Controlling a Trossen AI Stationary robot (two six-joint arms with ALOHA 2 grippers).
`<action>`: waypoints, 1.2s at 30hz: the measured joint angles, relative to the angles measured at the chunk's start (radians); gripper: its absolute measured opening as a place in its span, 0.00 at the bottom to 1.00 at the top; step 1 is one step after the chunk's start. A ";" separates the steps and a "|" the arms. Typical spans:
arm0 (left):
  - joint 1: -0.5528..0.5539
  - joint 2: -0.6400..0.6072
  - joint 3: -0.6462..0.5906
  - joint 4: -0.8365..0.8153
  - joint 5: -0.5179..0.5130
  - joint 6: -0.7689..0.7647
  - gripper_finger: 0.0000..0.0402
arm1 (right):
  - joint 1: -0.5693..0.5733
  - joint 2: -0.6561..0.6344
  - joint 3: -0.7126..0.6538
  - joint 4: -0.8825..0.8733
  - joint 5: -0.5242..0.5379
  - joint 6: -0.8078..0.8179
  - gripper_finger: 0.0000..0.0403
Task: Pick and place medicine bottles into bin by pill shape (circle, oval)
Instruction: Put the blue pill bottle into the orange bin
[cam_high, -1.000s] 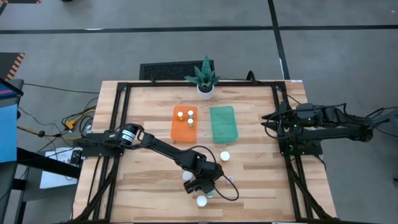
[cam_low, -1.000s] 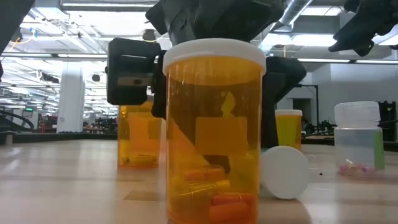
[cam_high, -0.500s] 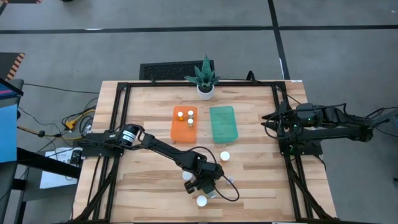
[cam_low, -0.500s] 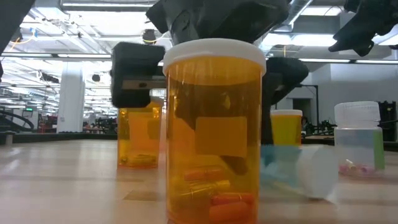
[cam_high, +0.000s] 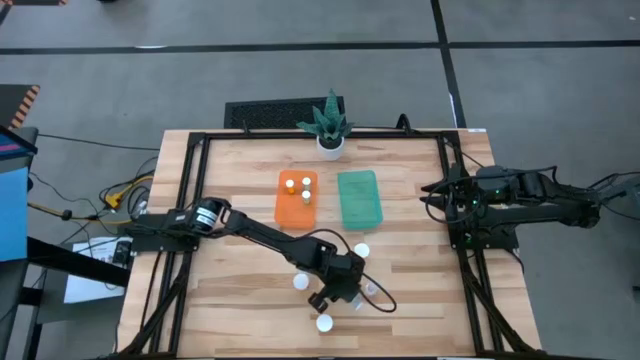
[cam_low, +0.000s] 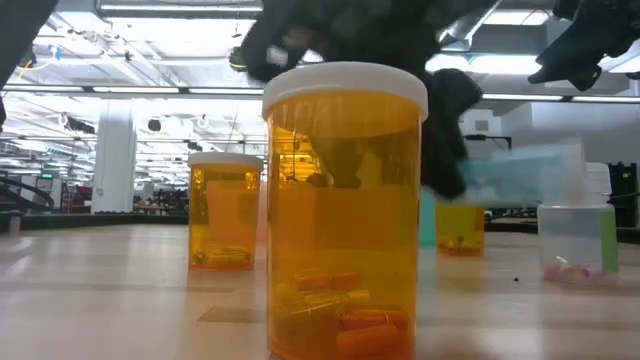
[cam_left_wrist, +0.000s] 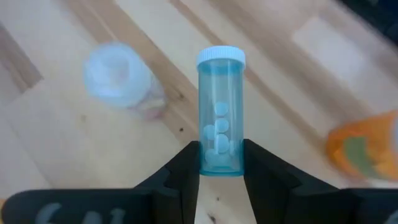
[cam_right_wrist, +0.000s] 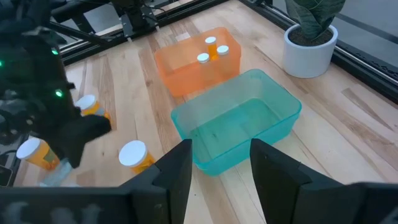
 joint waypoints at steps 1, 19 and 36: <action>0.000 -0.012 0.002 -0.009 0.000 -0.020 0.24 | 0.000 0.000 0.000 0.000 0.000 0.000 0.43; 0.032 -0.318 0.004 0.000 -0.356 -0.365 0.26 | 0.000 0.001 0.000 0.292 -0.034 0.055 0.43; 0.120 -0.410 0.004 0.385 -0.444 -0.445 0.26 | 0.106 0.214 0.000 0.878 -0.241 -0.309 0.43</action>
